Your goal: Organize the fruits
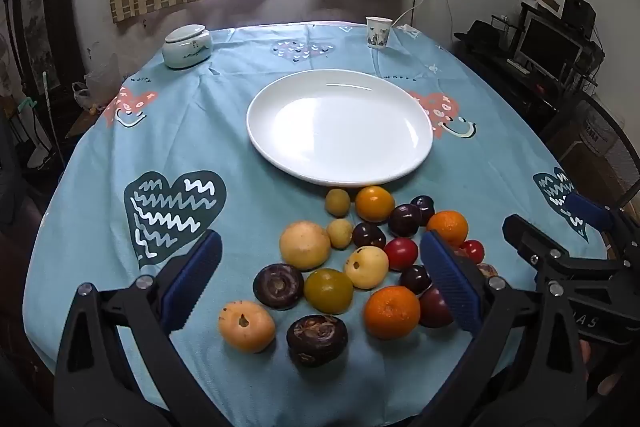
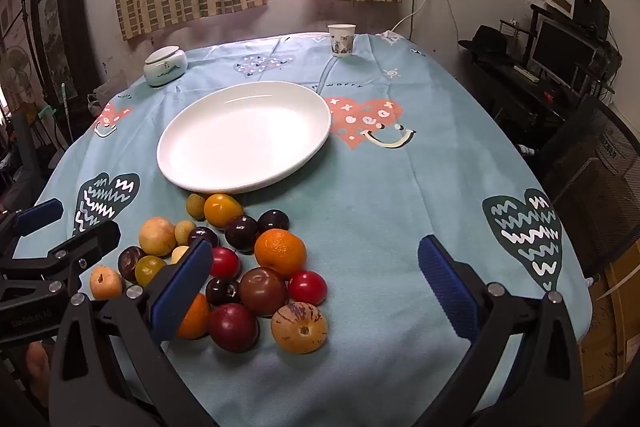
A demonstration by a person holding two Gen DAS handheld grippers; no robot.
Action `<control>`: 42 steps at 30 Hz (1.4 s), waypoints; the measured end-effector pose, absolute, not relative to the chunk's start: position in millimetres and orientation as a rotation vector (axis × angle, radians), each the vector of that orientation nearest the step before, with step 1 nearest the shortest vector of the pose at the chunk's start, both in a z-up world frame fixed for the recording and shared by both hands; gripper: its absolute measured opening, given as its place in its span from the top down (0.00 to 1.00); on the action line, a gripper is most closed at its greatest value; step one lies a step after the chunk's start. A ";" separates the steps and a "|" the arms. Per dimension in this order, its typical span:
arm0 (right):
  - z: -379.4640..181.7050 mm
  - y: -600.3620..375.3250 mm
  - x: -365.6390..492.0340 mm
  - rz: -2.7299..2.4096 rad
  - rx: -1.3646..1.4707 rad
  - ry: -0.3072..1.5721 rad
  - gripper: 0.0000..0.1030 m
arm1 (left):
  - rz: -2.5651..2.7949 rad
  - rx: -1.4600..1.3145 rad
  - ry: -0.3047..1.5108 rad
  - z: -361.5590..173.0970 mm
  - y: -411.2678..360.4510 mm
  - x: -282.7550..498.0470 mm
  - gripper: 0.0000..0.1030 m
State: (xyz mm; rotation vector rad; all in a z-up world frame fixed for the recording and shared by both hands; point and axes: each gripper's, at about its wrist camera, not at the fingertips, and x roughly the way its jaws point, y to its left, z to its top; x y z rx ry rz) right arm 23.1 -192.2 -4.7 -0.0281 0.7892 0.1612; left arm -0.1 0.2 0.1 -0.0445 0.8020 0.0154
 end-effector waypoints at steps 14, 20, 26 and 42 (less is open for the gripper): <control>-7.5 -190.5 24.3 0.162 -0.031 0.800 0.01 | 0.012 -0.051 0.810 0.5 3.1 -1.4 0.02; -9.6 -188.7 28.4 0.161 -0.037 0.807 0.01 | 0.013 -0.049 0.811 -3.8 1.1 0.9 0.02; -10.2 -187.8 28.6 0.160 -0.040 0.808 0.01 | 0.014 -0.051 0.814 -6.3 3.3 2.7 0.02; -11.6 -186.2 29.8 0.158 -0.042 0.811 0.01 | 0.014 -0.054 0.820 -9.8 7.7 6.3 0.02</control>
